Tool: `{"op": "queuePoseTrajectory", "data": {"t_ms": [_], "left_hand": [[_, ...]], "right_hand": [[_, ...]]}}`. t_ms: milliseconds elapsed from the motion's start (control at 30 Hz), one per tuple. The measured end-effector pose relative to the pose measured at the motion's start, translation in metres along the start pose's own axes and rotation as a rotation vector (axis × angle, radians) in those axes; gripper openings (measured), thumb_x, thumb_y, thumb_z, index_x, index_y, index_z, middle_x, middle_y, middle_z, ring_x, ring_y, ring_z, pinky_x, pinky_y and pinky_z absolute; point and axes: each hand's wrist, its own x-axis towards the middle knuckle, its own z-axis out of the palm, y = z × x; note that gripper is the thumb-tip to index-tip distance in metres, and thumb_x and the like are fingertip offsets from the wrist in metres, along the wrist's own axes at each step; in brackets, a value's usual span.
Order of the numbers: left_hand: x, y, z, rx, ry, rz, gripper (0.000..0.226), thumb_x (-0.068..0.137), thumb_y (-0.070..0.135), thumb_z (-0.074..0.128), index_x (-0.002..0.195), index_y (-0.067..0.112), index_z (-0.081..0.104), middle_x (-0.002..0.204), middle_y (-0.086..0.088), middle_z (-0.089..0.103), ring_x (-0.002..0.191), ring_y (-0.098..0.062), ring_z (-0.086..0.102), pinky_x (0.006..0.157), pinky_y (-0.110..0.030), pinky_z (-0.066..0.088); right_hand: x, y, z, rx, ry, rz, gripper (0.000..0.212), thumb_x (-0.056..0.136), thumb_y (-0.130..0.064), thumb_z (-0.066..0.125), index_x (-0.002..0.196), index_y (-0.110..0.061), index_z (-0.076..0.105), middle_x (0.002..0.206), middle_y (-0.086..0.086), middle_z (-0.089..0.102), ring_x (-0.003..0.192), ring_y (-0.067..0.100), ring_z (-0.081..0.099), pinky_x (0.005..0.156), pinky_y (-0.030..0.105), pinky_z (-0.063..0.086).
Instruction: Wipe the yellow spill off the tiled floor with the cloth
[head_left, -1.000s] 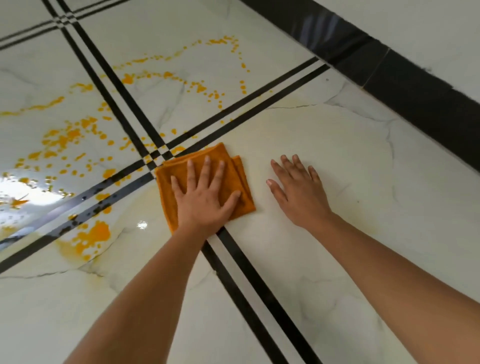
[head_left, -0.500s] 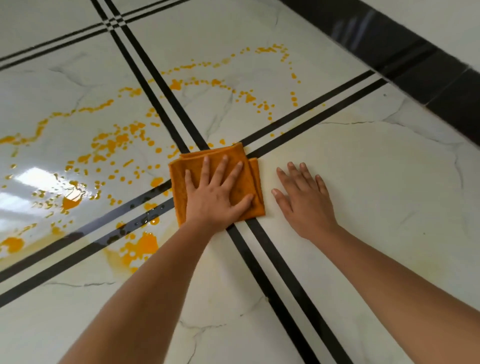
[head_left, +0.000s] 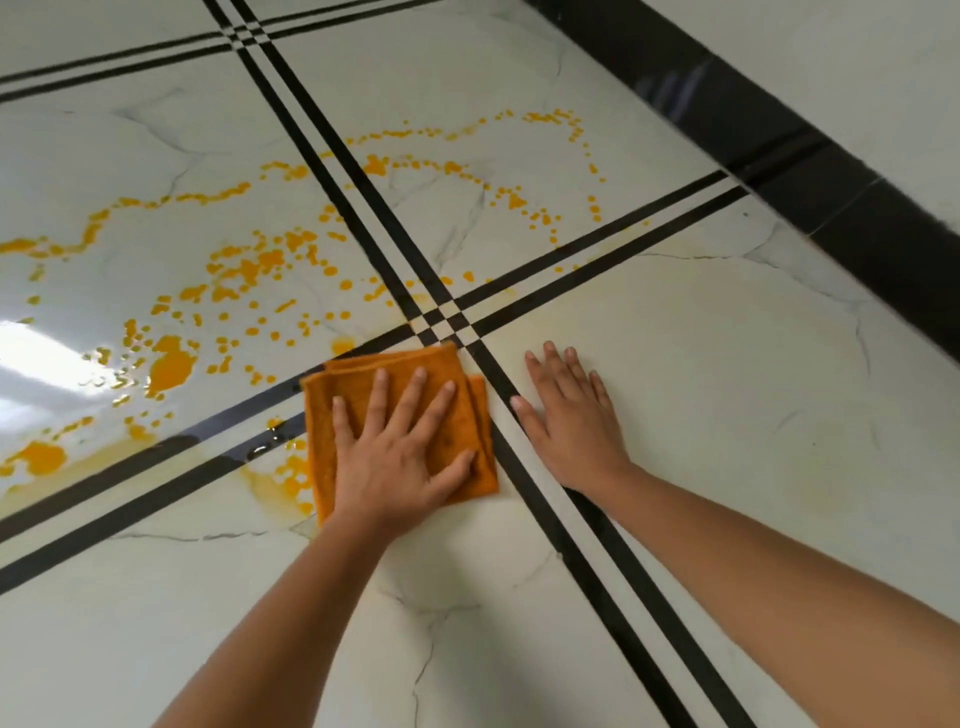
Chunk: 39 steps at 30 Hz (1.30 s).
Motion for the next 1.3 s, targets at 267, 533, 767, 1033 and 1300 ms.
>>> {"op": "queuePoseTrajectory", "data": {"t_ms": [267, 533, 767, 1033, 1300], "left_hand": [[-0.033, -0.021, -0.001, -0.031, 0.016, -0.101, 0.076, 0.075, 0.078, 0.0, 0.142, 0.046, -0.016, 0.155, 0.008, -0.017, 0.139, -0.024, -0.025, 0.107, -0.06, -0.015], [-0.065, -0.036, 0.003, 0.002, 0.012, -0.057, 0.077, 0.073, 0.08, -0.005, 0.141, 0.045, -0.018, 0.154, 0.008, -0.016, 0.139, -0.026, -0.025, 0.106, -0.06, -0.017], [-0.073, -0.026, 0.004, -0.044, 0.055, -0.141, 0.077, 0.077, 0.077, 0.001, 0.144, 0.042, -0.013, 0.156, 0.005, -0.012, 0.14, -0.028, -0.022, 0.105, -0.061, -0.018], [-0.062, -0.031, 0.0, -0.046, 0.043, -0.18, 0.077, 0.076, 0.077, 0.0, 0.144, 0.042, -0.014, 0.156, 0.006, -0.015, 0.139, -0.028, -0.024, 0.105, -0.06, -0.019], [-0.079, -0.038, 0.002, -0.049, 0.036, -0.118, 0.076, 0.079, 0.077, 0.007, 0.145, 0.043, -0.01, 0.156, 0.007, -0.012, 0.14, -0.028, -0.022, 0.106, -0.062, -0.015]], "right_hand": [[-0.014, -0.058, 0.018, 0.036, -0.021, -0.03, 0.056, 0.099, -0.047, 0.017, 0.15, -0.025, 0.01, 0.159, -0.001, 0.003, 0.145, 0.019, -0.006, 0.116, 0.039, -0.002], [-0.024, -0.073, 0.016, -0.028, -0.081, -0.048, 0.055, 0.099, -0.047, 0.016, 0.15, -0.026, 0.009, 0.159, 0.0, 0.001, 0.145, 0.021, -0.006, 0.116, 0.04, -0.001], [-0.029, -0.077, 0.021, 0.038, -0.076, -0.016, 0.055, 0.099, -0.047, 0.016, 0.15, -0.026, 0.008, 0.159, 0.0, 0.001, 0.145, 0.021, -0.008, 0.116, 0.041, -0.002], [-0.033, -0.07, 0.039, -0.009, 0.019, -0.031, 0.054, 0.1, -0.044, 0.016, 0.15, -0.029, -0.001, 0.159, -0.003, -0.004, 0.145, 0.019, -0.012, 0.114, 0.038, -0.007], [-0.034, -0.071, 0.042, -0.033, 0.039, -0.027, 0.055, 0.099, -0.046, 0.013, 0.149, -0.029, -0.002, 0.158, -0.004, -0.005, 0.144, 0.018, -0.012, 0.113, 0.037, -0.009]]}}
